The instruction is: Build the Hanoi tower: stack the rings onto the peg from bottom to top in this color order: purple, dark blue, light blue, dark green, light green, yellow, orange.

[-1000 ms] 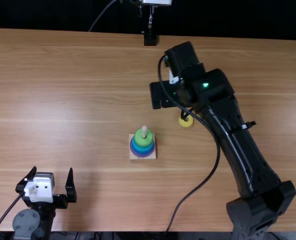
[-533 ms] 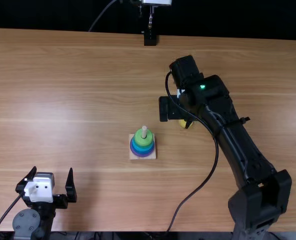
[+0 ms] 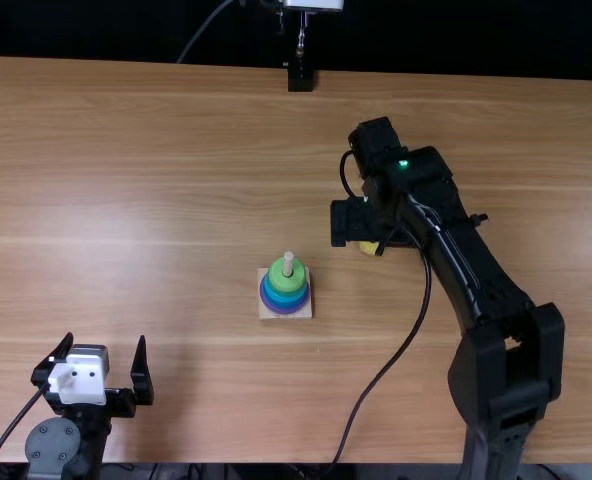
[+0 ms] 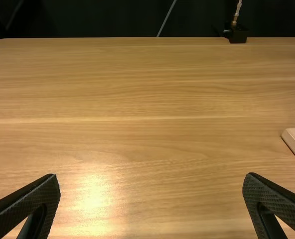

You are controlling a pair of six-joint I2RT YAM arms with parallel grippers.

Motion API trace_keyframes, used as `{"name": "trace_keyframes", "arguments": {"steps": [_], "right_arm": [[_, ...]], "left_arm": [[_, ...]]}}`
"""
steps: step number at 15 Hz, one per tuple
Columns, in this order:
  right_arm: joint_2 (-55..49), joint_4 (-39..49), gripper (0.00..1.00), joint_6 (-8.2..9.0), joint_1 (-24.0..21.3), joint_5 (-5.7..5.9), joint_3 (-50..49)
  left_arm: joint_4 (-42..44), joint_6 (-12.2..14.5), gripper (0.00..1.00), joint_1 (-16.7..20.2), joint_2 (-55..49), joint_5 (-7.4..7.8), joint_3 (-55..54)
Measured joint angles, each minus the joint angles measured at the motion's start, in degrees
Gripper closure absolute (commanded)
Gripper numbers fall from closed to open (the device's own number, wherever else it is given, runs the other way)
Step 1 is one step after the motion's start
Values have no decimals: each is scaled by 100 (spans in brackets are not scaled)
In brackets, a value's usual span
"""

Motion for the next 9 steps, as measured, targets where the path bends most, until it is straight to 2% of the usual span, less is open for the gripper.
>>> {"name": "trace_keyframes", "arguments": {"steps": [3, 9], "right_arm": [[205, 48, 0, -9, -57, -2, 0], [461, 741, 0, -22, -177, -7, -2]], "left_arm": [[0, 2, 0, 2, 2, 4, 0], [0, 2, 0, 2, 0, 4, 0]]}}
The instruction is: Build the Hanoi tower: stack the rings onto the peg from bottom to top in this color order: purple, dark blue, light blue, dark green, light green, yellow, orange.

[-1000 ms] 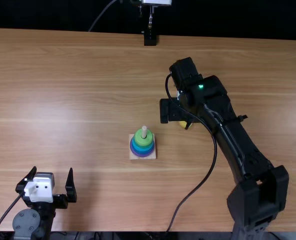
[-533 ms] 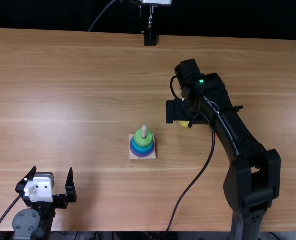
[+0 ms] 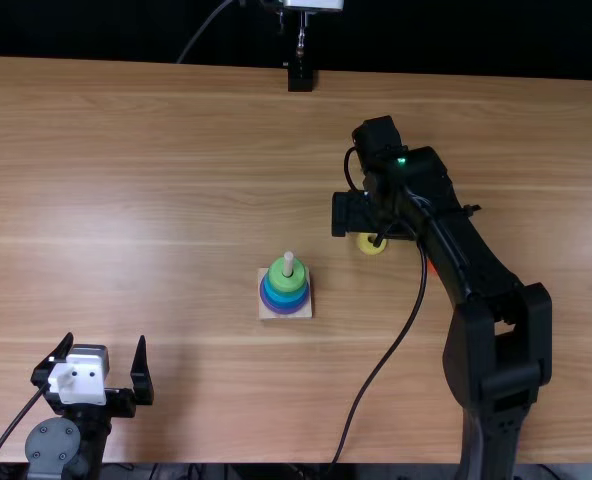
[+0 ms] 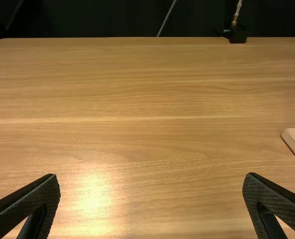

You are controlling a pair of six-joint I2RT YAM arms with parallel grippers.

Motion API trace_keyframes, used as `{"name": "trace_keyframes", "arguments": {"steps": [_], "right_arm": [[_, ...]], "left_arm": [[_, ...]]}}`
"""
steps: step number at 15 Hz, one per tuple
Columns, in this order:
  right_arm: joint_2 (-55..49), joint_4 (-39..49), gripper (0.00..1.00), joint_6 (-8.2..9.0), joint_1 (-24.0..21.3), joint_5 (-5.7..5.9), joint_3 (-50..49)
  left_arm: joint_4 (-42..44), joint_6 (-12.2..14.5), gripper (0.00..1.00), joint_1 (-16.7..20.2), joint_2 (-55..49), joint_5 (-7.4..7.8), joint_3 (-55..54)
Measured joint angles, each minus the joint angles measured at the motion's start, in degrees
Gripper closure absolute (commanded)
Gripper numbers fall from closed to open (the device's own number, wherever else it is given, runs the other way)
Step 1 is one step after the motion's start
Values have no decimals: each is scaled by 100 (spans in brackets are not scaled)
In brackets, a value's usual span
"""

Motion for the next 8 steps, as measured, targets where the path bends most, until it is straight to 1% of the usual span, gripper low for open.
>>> {"name": "trace_keyframes", "arguments": {"steps": [2, 5, 8], "right_arm": [[144, 0, 0, -9, -31, 2, 2], [254, 11, 0, -120, -33, 2, 2], [387, 13, 0, -162, -39, 0, 2]], "left_arm": [[0, 2, 0, 0, 2, 0, 0], [0, 2, 0, 0, 2, -2, 0], [0, 2, 0, -2, 2, -2, 0]]}}
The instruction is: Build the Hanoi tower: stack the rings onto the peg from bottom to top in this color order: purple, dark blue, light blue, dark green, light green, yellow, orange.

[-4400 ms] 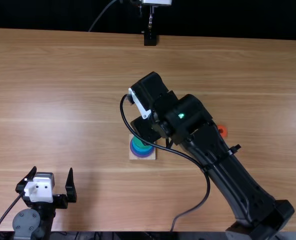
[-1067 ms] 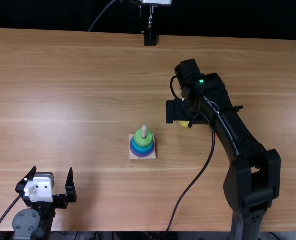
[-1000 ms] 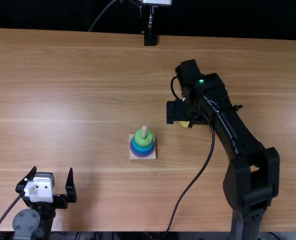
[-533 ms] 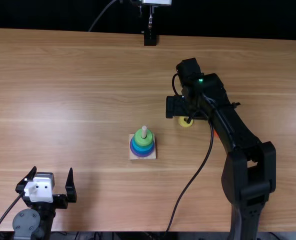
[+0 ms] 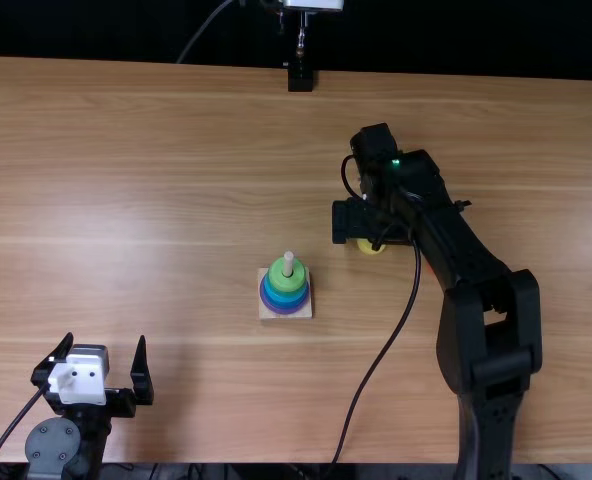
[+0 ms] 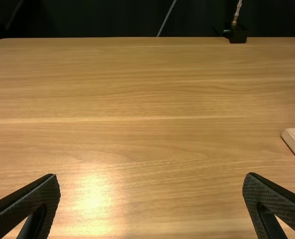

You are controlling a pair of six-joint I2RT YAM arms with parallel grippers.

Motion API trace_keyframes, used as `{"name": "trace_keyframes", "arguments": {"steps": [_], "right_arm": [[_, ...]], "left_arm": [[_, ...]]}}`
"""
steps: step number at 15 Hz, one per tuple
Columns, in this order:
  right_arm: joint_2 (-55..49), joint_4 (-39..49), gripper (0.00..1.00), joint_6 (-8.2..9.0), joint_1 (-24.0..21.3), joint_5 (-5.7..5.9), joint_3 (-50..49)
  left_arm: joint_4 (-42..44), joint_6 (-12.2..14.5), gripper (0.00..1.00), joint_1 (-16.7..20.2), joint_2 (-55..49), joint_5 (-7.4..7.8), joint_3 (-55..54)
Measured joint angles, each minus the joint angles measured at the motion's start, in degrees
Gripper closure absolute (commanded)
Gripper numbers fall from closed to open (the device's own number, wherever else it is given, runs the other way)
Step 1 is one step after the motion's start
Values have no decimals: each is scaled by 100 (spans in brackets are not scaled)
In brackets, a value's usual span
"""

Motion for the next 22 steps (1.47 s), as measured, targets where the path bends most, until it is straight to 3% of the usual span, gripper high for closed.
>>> {"name": "trace_keyframes", "arguments": {"steps": [6, 7, 9, 11, 13, 14, 22], "right_arm": [[72, -4, 0, -4, -2, 2, 0], [72, -20, 10, -2, -4, 2, 0], [72, -46, 53, -4, -4, 2, 0], [72, -70, 70, -4, -2, 4, 0], [72, -92, 93, -2, -4, 2, 0], [72, -92, 98, 0, -2, 4, 0], [74, -83, 100, -7, -4, 2, 0]], "left_arm": [[0, 0, 0, 2, -2, 0, 0], [0, 0, 0, 2, -2, 0, 0], [-2, 0, 0, 0, -2, -2, 0], [0, 0, 0, 0, 0, 0, 0], [0, 0, 0, 2, 0, -2, 2], [0, 0, 0, 2, -2, 2, 0], [-2, -2, 0, 2, -2, 0, 0]]}}
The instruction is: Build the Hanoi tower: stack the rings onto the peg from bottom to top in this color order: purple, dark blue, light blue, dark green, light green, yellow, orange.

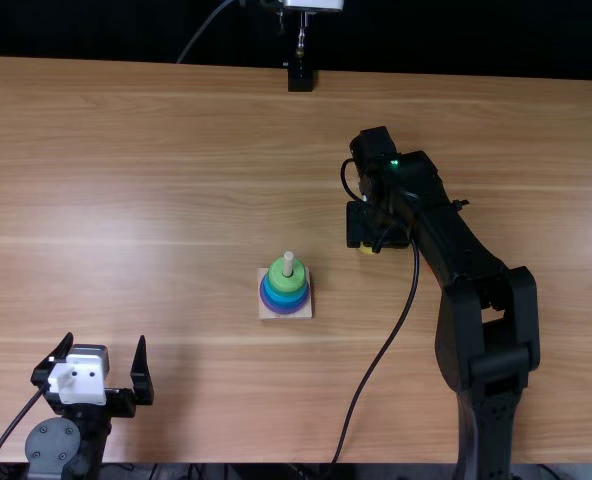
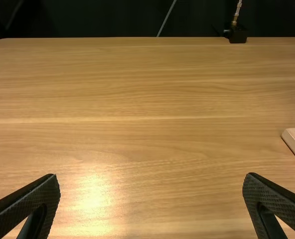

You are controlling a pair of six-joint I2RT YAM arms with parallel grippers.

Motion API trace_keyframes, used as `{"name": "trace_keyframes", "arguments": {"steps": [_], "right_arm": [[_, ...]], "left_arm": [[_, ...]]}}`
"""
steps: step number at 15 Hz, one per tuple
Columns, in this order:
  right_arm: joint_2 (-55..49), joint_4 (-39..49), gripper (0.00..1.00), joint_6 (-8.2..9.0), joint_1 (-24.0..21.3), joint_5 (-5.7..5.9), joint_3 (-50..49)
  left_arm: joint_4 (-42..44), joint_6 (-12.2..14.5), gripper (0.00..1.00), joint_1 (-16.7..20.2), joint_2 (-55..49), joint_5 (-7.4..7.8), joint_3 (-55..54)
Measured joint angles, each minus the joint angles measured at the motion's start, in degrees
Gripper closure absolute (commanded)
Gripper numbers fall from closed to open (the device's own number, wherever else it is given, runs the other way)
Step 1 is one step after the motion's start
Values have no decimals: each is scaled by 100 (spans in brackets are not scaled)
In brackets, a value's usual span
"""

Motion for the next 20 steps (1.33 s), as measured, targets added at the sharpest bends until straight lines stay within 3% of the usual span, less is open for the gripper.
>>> {"name": "trace_keyframes", "arguments": {"steps": [2, 5, 8, 10, 13, 16, 20], "right_arm": [[-57, 0, 100, -87, 2, -2, 0], [-728, -76, 100, -573, 2, 0, 39], [-1198, -267, 100, -826, 4, 0, 136], [-1488, -800, 100, -1084, 92, 0, 249], [-1578, -1770, 100, -1464, 595, 2, 905], [-1585, -2238, 100, -1615, 1145, -2, 1491], [-1633, -2546, 100, -1644, 1569, 0, 1974]], "left_arm": [[0, 2, 0, 0, 0, 0, 0], [0, 0, 0, 0, 0, 0, 0], [2, 2, 0, 0, 0, 2, 0], [0, 2, 0, 0, 2, 0, 0], [2, 2, 0, -2, 0, 0, 0], [2, 4, 0, -2, 0, 2, 0], [2, 2, 0, 0, 2, 0, 0]]}}
